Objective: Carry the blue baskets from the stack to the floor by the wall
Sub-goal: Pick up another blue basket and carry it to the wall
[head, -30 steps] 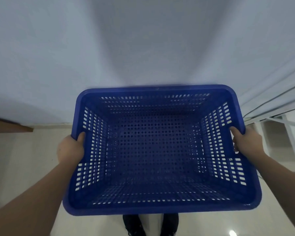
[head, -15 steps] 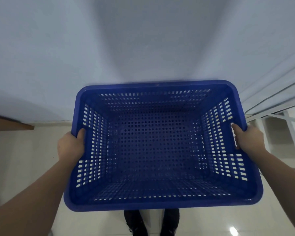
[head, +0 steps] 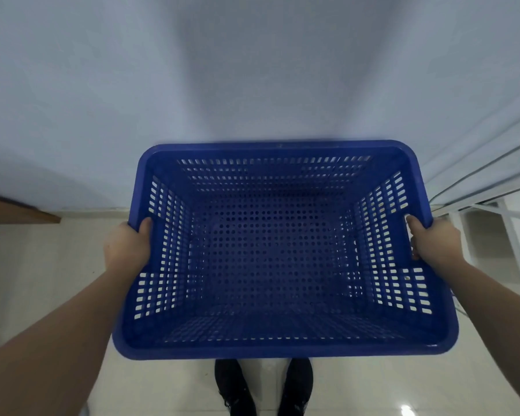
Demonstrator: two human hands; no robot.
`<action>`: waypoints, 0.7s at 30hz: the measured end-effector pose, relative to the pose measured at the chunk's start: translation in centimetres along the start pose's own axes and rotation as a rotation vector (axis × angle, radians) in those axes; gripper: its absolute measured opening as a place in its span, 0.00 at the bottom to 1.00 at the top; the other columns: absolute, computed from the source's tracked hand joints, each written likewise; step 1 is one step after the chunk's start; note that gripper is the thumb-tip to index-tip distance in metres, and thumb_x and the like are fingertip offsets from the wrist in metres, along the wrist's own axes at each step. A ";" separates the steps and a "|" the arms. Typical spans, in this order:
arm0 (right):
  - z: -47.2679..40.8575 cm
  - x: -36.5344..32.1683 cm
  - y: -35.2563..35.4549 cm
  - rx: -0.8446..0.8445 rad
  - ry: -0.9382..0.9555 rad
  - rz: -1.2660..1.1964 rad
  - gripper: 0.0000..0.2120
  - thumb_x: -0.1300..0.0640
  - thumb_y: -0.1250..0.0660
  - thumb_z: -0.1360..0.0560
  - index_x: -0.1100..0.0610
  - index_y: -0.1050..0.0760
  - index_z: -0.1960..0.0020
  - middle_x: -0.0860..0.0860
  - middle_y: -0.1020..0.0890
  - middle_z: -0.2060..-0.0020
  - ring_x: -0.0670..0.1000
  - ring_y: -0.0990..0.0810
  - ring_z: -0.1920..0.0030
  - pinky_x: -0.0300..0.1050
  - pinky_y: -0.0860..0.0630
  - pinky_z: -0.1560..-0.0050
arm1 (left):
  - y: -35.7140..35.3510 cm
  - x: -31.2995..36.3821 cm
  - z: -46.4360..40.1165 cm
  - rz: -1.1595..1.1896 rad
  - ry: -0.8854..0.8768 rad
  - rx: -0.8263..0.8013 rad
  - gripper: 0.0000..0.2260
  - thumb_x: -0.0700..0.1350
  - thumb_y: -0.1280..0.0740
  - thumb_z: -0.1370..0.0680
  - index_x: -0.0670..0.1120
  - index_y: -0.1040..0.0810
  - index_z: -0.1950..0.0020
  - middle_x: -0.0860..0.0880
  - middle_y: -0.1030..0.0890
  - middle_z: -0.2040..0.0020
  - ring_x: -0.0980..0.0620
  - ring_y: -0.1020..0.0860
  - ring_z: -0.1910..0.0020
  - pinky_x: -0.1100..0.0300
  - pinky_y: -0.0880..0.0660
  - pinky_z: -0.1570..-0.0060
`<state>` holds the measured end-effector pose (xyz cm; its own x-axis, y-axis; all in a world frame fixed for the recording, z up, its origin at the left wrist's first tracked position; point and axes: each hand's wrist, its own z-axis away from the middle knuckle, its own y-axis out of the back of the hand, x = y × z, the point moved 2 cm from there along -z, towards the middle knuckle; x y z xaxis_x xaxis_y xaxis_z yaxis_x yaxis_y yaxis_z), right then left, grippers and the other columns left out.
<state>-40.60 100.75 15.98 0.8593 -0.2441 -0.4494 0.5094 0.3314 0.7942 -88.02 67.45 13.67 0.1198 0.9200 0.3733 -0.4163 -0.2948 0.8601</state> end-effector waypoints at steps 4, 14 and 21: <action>0.3 -1.2 1.0 -0.056 0.030 0.135 0.28 0.41 0.34 0.22 0.63 0.30 0.35 0.64 0.19 0.43 0.65 0.20 0.48 0.56 0.24 0.50 | 1.8 0.9 0.4 -0.060 0.045 -0.215 0.29 0.58 0.31 0.23 0.38 0.31 0.33 0.37 0.22 0.38 0.37 0.22 0.45 0.41 0.23 0.45; 8.9 -15.7 14.9 -0.140 0.461 0.493 0.35 0.38 0.42 0.20 0.59 0.41 0.20 0.62 0.33 0.25 0.63 0.38 0.25 0.57 0.40 0.25 | 18.2 16.2 10.8 -0.399 -0.500 -0.117 0.32 0.56 0.35 0.21 0.44 0.38 0.22 0.41 0.34 0.25 0.38 0.33 0.29 0.41 0.31 0.32; 19.1 -29.2 30.0 0.018 0.749 0.503 0.36 0.33 0.46 0.21 0.51 0.44 0.19 0.59 0.38 0.21 0.61 0.46 0.21 0.57 0.45 0.22 | 35.8 27.9 21.6 -0.439 -0.694 0.081 0.34 0.64 0.41 0.21 0.49 0.42 0.19 0.48 0.44 0.18 0.45 0.41 0.21 0.46 0.39 0.25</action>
<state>-51.29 100.39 60.77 0.7877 0.5856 -0.1913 0.0704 0.2228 0.9723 -80.16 77.00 62.40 0.7972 0.5946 0.1047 -0.1387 0.0116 0.9903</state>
